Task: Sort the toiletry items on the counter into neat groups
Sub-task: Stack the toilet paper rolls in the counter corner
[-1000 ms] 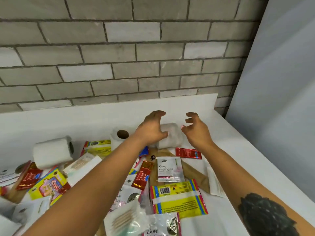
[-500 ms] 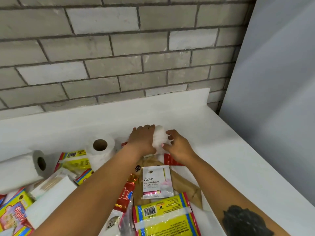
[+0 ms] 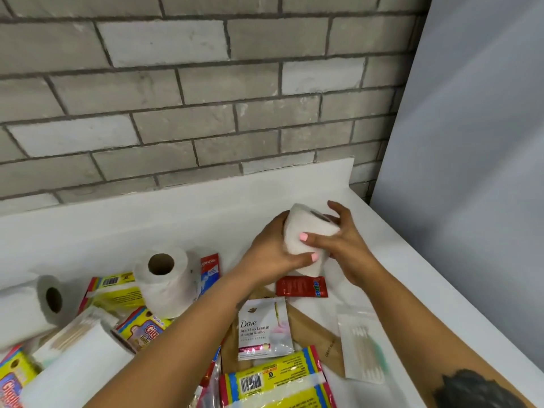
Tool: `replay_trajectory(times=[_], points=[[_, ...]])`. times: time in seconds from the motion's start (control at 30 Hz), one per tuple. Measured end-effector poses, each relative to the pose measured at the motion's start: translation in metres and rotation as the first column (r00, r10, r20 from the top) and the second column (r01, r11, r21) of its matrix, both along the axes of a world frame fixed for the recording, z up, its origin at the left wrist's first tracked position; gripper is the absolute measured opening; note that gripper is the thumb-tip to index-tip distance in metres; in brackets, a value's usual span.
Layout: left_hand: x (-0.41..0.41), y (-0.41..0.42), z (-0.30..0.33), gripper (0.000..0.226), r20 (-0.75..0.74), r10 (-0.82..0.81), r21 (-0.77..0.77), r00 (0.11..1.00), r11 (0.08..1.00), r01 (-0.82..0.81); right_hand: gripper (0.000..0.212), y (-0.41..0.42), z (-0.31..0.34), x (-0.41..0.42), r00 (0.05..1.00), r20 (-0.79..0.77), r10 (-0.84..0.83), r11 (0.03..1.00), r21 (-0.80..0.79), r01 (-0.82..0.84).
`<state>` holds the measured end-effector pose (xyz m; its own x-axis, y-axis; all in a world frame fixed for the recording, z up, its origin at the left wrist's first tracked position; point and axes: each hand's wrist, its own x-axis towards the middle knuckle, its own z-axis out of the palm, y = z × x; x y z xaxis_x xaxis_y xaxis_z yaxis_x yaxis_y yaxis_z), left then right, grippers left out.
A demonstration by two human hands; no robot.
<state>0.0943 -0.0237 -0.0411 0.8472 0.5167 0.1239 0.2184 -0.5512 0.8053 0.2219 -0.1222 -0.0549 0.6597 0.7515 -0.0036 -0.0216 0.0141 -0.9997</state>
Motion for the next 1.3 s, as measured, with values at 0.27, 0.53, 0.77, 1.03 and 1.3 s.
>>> replay_trajectory(times=[0.27, 0.53, 0.77, 1.03, 1.3], points=[[-0.054, 0.066, 0.024, 0.108, -0.526, 0.352, 0.487, 0.775, 0.871, -0.065, 0.110, -0.023, -0.025, 0.050, 0.888, 0.418, -0.194, 0.951, -0.141, 0.274], [-0.120, 0.117, 0.001, 0.132, -0.804, 0.379, 0.376, 0.458, 0.921, -0.102, 0.113, -0.028, -0.046, 0.056, 0.850, 0.467, -0.242, 0.936, -0.117, 0.331], [-0.101, 0.109, 0.025, 0.119, -0.593, 0.498, 0.448, 0.632, 0.857, -0.254, 0.113, -0.033, -0.048, 0.057, 0.838, 0.506, -0.204, 0.934, -0.156, 0.321], [0.023, 0.045, 0.039, 0.114, -0.421, 0.272, 0.368, 0.865, 0.923, -0.111, 0.117, -0.033, -0.050, 0.079, 0.851, 0.498, -0.169, 0.923, -0.223, 0.314], [0.109, 0.004, -0.016, 0.099, -0.510, 0.210, 0.438, 0.834, 0.898, 0.042, 0.109, -0.028, -0.052, 0.104, 0.846, 0.509, -0.157, 0.900, -0.279, 0.334]])
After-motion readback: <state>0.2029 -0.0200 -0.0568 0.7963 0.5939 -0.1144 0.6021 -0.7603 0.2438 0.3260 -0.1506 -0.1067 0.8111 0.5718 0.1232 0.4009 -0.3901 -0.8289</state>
